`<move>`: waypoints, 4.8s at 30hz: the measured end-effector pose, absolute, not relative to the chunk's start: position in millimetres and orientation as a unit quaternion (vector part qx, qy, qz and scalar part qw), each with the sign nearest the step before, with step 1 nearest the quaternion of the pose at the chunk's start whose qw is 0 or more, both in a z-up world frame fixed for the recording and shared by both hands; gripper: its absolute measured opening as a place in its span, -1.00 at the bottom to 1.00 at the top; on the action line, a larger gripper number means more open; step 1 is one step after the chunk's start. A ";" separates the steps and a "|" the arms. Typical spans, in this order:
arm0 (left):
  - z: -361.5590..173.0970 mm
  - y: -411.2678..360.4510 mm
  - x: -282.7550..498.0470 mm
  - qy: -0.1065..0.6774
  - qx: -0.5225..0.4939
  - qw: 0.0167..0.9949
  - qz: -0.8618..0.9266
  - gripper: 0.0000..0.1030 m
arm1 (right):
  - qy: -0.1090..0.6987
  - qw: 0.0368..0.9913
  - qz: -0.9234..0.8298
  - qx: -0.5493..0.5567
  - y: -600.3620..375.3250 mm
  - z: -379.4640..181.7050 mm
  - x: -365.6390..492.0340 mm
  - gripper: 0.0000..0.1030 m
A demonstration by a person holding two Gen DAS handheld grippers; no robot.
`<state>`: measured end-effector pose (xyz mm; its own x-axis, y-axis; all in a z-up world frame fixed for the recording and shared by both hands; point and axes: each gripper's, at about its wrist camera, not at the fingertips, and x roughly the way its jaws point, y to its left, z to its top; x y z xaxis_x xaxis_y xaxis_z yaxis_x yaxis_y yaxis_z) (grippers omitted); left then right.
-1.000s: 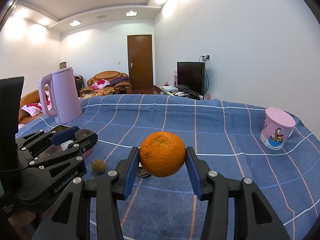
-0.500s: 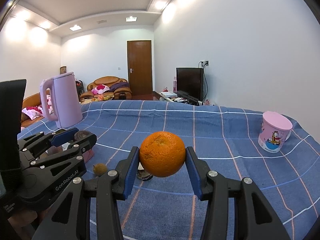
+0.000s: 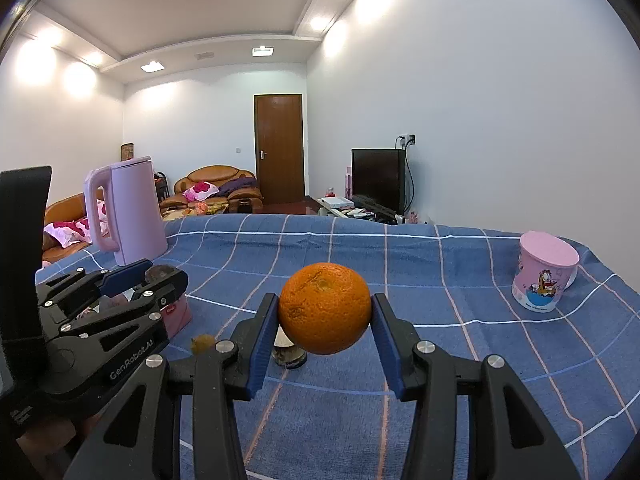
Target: Organize fruits
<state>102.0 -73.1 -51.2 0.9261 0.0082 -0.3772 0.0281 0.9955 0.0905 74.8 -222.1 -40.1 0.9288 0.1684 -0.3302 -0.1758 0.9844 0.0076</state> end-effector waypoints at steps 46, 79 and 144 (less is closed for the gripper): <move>-42.1 14.2 65.2 0.220 0.028 0.973 0.070 -0.25 | 0.187 0.962 0.197 -0.029 -131.8 -27.9 74.2 -0.06; -56.1 83.6 55.7 0.253 0.002 0.959 0.130 -0.25 | 0.199 0.940 0.270 -0.062 -52.5 -33.8 76.4 -0.06; -68.1 89.8 41.5 0.275 0.008 0.951 0.139 0.91 | 0.284 0.923 0.252 -0.069 -71.2 -62.6 97.5 0.19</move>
